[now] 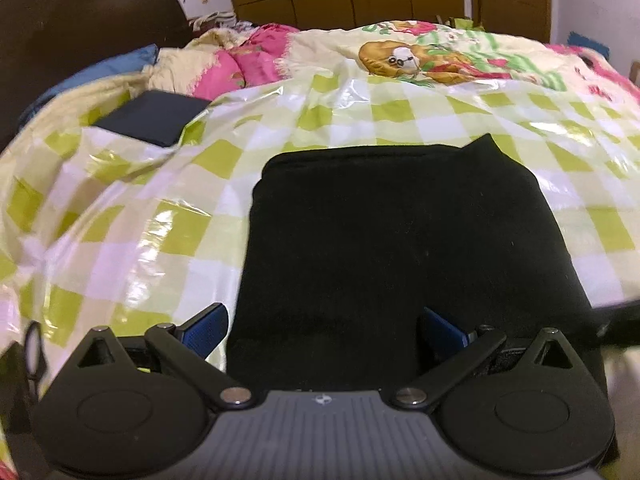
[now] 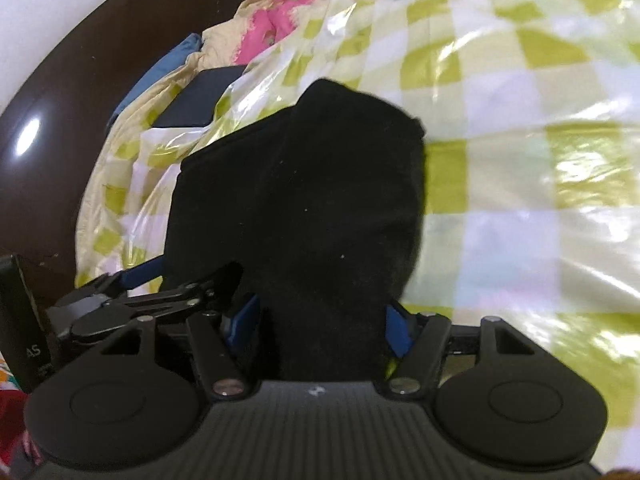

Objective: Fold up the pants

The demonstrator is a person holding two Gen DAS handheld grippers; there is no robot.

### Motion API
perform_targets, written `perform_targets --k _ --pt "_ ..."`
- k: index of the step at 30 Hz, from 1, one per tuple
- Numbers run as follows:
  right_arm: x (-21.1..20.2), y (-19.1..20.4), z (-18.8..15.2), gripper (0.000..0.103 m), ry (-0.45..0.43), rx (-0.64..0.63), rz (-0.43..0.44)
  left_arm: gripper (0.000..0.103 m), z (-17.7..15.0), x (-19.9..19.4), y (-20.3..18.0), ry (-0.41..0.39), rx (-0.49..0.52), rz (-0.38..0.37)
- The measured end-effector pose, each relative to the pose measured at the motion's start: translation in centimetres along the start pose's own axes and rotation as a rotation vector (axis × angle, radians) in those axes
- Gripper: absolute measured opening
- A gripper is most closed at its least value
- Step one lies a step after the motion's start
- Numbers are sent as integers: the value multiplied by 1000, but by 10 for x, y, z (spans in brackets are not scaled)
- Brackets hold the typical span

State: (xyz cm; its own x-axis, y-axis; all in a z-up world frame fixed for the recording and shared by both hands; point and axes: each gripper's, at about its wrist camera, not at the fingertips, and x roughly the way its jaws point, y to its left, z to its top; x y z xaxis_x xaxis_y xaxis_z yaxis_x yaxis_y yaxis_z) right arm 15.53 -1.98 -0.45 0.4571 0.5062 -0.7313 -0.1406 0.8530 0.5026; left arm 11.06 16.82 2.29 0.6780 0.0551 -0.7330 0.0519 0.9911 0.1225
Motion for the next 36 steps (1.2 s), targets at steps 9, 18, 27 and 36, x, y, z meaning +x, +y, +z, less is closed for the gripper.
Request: perform_targets --k 9,18,27,36 --pt "-53 50 -49 67 -94 -57 -52 103 -29 -41 -17 -7 48 -10" --pt "-71 67 -88 67 -71 -35 -78 103 -59 -72 -11 43 63 -76" --pt "-77 80 -101 67 -73 -63 -53 103 -72 -86 -7 61 14 -100" --pt "-80 76 -100 69 -86 -56 -64 103 -74 -93 -13 -1 9 -65"
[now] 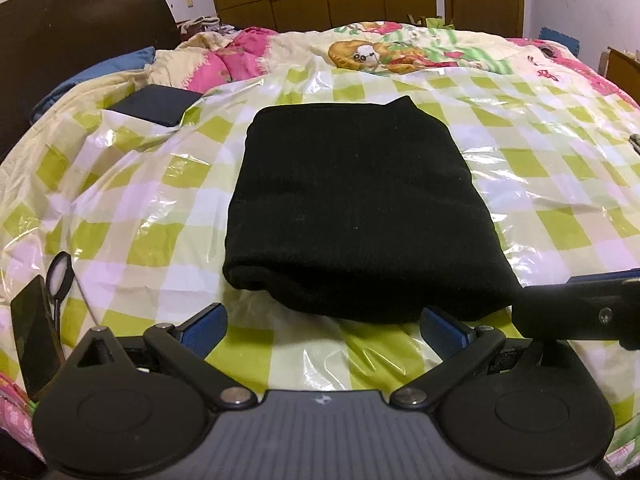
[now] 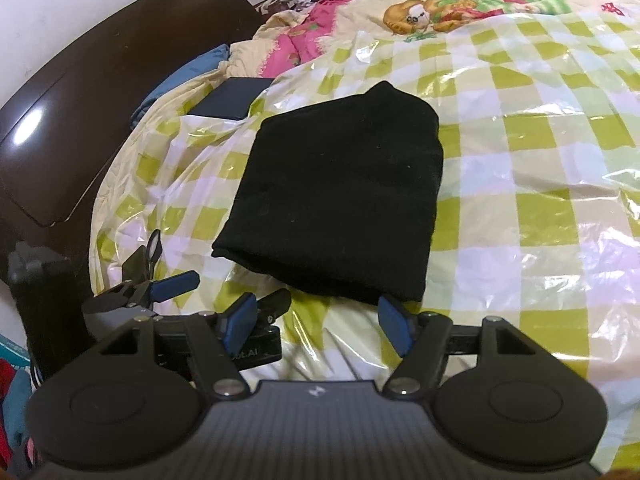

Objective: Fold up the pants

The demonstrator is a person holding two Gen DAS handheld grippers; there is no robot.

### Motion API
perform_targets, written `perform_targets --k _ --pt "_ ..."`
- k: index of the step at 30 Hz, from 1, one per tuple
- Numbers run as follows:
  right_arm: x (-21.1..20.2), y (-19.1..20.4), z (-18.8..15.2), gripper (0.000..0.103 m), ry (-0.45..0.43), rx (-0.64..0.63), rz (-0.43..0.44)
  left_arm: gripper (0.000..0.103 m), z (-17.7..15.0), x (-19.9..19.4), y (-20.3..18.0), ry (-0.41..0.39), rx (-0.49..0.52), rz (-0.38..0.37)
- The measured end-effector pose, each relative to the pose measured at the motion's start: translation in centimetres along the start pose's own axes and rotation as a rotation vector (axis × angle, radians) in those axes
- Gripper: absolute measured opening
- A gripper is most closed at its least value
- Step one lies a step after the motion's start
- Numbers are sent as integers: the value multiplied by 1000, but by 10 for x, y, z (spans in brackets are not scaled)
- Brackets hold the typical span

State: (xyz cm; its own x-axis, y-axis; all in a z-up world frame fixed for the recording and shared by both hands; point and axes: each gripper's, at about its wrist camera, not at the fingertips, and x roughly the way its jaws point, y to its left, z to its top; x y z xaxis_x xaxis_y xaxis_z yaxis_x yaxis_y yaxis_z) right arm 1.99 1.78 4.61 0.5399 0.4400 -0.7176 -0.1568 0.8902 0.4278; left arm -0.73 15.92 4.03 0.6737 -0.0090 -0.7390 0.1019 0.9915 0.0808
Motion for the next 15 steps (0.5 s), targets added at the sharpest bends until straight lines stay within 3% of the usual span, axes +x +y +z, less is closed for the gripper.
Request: perform_targets --k 15 --pt "8 -6 -3 69 24 -2 -24 103 -6 7 4 54 -22 10"
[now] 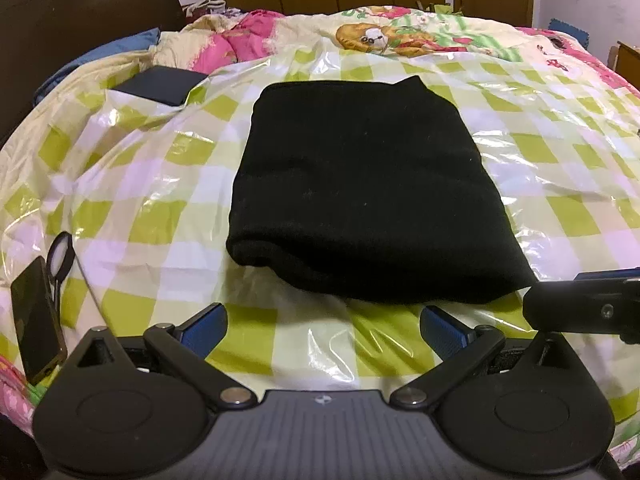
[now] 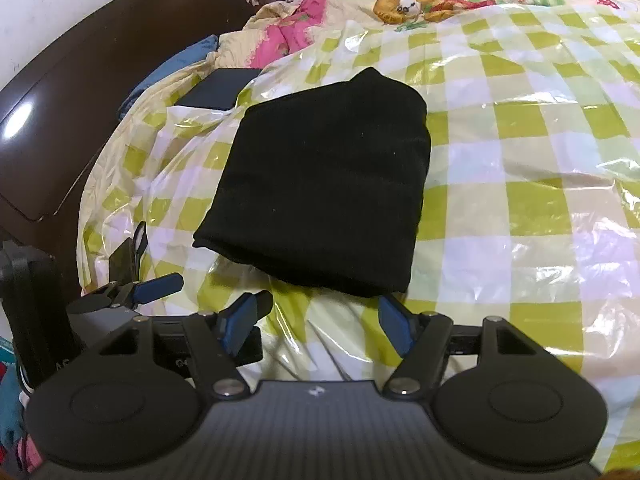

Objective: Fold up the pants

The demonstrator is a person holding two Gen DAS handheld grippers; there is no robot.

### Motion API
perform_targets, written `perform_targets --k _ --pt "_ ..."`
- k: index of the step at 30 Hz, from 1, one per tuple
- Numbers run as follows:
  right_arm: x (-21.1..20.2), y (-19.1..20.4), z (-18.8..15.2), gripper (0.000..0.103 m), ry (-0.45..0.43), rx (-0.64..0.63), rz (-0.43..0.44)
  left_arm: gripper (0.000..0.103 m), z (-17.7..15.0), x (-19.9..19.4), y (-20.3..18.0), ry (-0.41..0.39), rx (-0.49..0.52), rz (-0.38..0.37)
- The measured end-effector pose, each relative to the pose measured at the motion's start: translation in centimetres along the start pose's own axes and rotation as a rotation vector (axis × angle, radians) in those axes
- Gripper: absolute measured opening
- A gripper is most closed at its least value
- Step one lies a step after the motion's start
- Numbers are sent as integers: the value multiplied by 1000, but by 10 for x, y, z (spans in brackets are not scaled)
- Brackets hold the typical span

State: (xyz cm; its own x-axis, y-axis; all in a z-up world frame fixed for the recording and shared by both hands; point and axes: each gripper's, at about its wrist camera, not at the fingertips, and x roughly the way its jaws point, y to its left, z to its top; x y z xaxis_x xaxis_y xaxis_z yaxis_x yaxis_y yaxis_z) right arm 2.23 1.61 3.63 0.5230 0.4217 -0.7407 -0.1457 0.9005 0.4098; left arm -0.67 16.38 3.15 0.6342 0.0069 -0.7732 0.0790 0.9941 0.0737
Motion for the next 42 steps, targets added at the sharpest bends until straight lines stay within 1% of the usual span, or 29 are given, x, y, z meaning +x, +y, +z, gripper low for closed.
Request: perform_targets --k 9,17,23,30,36,42 --pt "3 -3 0 70 12 0 0 103 -1 1 -1 14 8 4" --pt "1 -4 0 70 7 0 1 103 -1 1 -1 27 -16 11" --pt "-2 -5 -1 70 -2 -17 -1 103 -2 4 2 39 -39 3" --pt "2 -13 -3 70 19 -19 -23 103 -5 3 7 54 -69 5" --pt "10 -17 -6 70 33 -43 -53 103 -3 -5 7 42 -84 -3" --pt "14 -28 -6 70 36 -27 -80 103 -1 -18 -1 19 -56 -9"
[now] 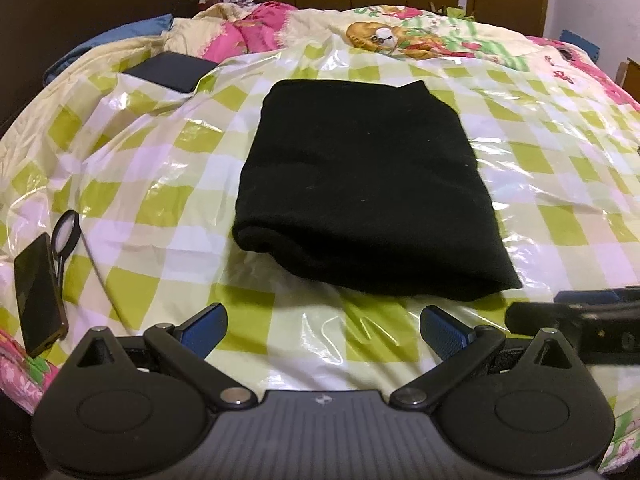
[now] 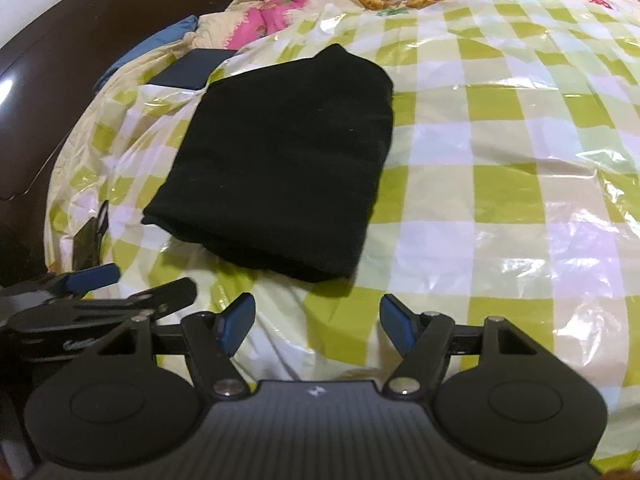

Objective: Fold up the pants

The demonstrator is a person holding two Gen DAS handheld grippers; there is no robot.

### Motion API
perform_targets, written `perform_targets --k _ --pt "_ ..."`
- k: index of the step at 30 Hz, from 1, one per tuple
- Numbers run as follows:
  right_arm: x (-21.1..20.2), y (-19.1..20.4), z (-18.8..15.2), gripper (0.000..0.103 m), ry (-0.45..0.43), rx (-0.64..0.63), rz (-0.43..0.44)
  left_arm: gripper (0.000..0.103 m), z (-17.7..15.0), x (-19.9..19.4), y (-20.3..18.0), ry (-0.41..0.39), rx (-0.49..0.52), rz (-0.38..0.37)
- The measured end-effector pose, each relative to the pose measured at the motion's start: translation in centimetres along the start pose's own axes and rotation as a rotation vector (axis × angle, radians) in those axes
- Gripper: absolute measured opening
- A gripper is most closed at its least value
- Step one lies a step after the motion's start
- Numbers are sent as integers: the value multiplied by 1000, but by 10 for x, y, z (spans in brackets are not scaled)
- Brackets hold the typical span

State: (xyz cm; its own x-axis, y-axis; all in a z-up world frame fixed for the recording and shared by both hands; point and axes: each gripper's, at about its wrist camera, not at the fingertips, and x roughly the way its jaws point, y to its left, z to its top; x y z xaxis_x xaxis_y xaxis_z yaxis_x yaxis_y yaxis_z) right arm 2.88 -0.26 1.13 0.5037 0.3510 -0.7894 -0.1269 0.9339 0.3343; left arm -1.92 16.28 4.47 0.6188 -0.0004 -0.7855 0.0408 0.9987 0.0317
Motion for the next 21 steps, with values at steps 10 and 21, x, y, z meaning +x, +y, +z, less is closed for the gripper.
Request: perform_targets --k 10,21 --pt "0 -1 -1 70 5 -1 9 103 2 -7 -6 -11 17 14" --pt "1 -2 -1 70 12 1 10 103 1 -6 -8 -9 26 23"
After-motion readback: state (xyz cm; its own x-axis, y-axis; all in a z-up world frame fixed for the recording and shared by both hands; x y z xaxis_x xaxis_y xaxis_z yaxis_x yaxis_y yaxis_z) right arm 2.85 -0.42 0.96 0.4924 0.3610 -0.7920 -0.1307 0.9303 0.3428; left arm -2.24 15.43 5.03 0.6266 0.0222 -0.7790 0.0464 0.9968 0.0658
